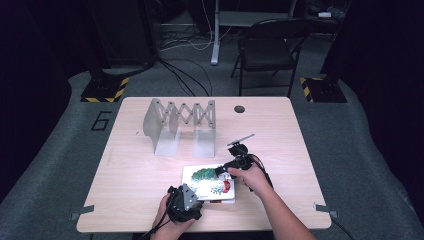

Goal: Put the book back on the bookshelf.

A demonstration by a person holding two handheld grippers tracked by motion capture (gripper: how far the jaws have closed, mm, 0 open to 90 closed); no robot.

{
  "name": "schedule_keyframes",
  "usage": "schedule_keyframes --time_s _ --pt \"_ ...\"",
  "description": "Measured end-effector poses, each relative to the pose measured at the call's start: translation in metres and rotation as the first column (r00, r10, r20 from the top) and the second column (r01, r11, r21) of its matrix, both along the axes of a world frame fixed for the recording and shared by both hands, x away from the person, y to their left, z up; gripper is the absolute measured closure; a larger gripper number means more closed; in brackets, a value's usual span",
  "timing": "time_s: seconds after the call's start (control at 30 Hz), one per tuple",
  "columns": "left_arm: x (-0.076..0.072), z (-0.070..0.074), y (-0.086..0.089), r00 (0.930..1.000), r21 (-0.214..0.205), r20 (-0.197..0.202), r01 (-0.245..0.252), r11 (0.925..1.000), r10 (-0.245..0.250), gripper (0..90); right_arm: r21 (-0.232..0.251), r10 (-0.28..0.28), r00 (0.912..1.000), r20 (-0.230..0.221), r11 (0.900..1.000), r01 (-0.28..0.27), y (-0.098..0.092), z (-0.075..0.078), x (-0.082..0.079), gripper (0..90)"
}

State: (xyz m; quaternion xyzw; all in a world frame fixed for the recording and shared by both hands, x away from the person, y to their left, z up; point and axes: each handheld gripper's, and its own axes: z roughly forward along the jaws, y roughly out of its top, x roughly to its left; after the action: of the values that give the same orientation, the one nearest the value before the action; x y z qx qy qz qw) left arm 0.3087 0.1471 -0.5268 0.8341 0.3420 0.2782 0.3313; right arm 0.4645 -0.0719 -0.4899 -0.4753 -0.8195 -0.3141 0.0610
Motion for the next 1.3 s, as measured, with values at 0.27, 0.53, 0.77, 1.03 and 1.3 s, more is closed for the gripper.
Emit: schedule_keyframes --time_s 0.27,0.53,0.77,1.03,1.3 --pt "0.001 0.001 0.001 0.9997 0.011 -0.016 0.021 0.9997 -0.021 18.9 0.007 0.016 0.9999 -0.001 0.9998 -0.016 0.002 -0.001 -0.003 25.0" --pt "0.006 0.009 0.003 0.9952 0.045 -0.074 0.067 0.9967 -0.063 18.4 0.019 0.014 0.9997 -0.02 0.9997 -0.013 -0.002 -0.004 -0.001 28.7" --pt "0.012 0.014 0.011 0.9849 -0.028 -0.136 0.105 0.9941 -0.108 18.3 0.021 0.008 0.9997 -0.021 0.9997 -0.008 -0.003 -0.004 -0.001 30.1" --pt "0.022 0.019 0.026 0.9723 -0.114 -0.208 0.084 0.9899 -0.107 19.6 0.022 0.004 0.9994 -0.034 0.9997 -0.003 -0.004 -0.007 -0.001 30.1" --pt "0.026 0.028 0.04 0.9792 -0.133 -0.189 0.05 0.9898 -0.075 21.1 0.026 0.006 0.9995 -0.03 0.9996 -0.005 -0.004 -0.007 -0.002 30.1"
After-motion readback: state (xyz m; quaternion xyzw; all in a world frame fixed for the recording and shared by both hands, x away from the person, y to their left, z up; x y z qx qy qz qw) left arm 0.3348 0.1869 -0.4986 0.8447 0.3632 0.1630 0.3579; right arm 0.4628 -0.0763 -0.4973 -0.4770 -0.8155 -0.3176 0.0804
